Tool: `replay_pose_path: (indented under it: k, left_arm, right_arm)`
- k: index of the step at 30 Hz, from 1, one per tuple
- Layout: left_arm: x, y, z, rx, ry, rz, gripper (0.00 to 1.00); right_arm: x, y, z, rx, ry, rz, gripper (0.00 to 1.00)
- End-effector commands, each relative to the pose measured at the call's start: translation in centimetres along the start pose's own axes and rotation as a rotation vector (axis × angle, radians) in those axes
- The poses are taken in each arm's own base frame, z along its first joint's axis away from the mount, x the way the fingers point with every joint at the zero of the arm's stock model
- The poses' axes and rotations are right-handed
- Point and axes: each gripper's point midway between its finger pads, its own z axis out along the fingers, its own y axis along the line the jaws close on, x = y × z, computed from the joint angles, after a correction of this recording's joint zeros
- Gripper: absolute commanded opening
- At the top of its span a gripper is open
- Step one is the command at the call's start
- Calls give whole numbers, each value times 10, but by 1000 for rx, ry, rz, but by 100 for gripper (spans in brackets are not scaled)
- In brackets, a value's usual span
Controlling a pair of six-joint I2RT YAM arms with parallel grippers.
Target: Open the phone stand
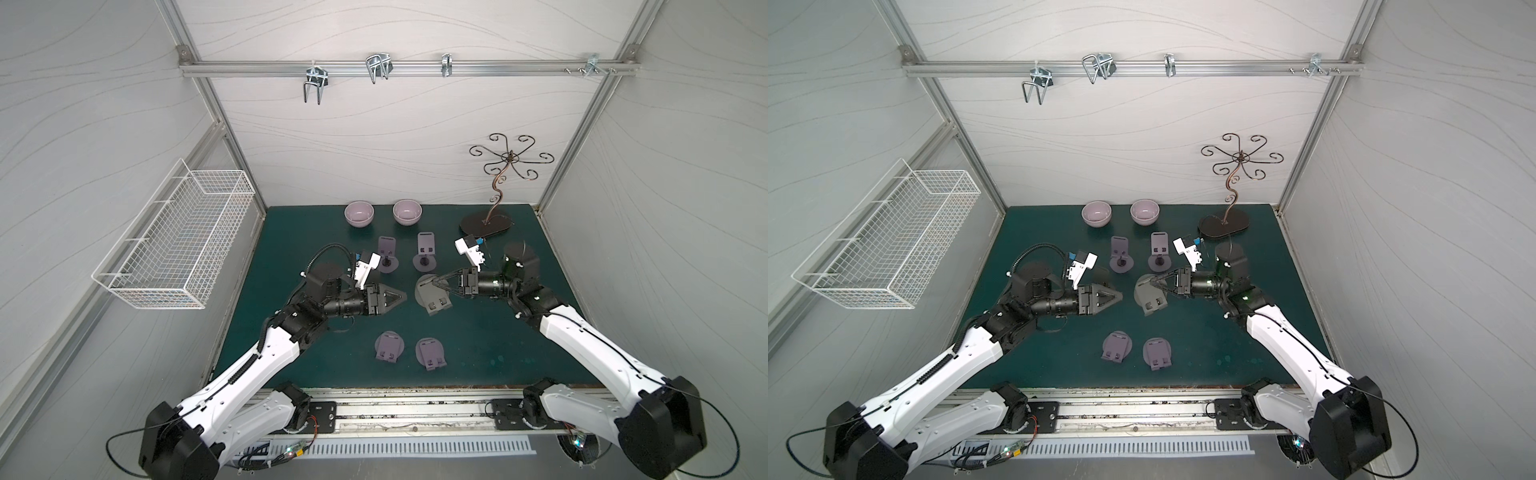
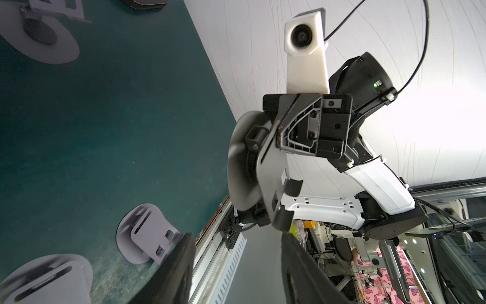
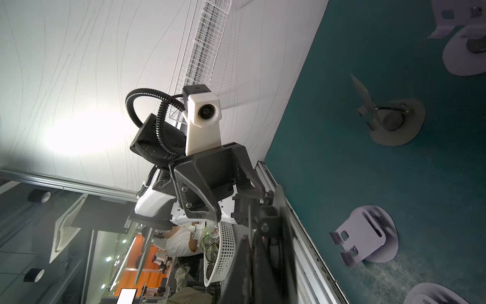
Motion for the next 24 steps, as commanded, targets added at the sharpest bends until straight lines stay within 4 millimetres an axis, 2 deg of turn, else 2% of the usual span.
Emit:
replay_pose_path:
  k: [1,6,18,24]
  left_arm:
    - [-21,-27,5,76,-71,70,54]
    - [-19,-32,11,107,-66,75,53]
    - [-18,-29,20,118,-48,59,47]
    - [-15,-32,25,149,-28,51,39]
  right_arm:
    - [-7,33,-4,-98,-20,-57,0]
    - [-7,35,-3,-128,-22,-37,0]
    - [-2,37,8,-186,-6,-7,0]
    - [-1,41,10,-202,-5,-18,0]
